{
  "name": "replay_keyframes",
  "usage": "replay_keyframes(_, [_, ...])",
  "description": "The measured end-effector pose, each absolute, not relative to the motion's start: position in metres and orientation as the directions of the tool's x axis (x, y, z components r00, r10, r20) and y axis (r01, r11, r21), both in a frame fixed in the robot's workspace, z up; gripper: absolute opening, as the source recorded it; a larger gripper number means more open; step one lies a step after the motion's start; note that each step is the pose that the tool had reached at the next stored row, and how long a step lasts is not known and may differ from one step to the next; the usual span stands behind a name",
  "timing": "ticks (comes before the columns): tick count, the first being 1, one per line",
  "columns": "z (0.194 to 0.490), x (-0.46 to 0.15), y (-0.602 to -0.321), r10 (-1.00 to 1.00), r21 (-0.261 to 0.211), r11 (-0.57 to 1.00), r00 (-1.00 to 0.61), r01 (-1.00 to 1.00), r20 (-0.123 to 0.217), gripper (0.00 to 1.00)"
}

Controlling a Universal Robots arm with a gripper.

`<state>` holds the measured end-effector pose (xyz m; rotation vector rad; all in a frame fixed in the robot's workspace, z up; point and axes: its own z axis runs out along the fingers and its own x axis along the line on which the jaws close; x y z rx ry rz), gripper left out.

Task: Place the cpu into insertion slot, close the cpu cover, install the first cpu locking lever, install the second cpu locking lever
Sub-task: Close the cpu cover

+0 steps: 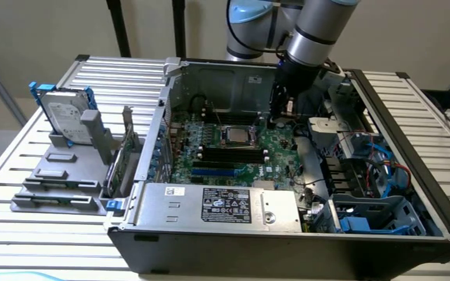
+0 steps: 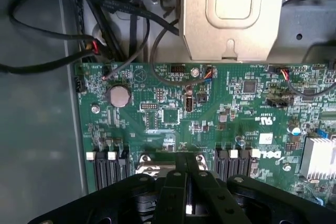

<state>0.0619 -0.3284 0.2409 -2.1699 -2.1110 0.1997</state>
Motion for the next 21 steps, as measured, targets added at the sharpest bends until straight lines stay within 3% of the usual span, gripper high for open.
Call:
replay_keyframes(15, [0.241, 0.03, -0.329, 0.999, -0.232, -0.029, 0.025, 0.972, -0.023, 0.11])
replay_keyframes(21, [0.241, 0.02, -0.329, 0.999, -0.278, -0.029, 0.023, 0.96, -0.024, 0.11])
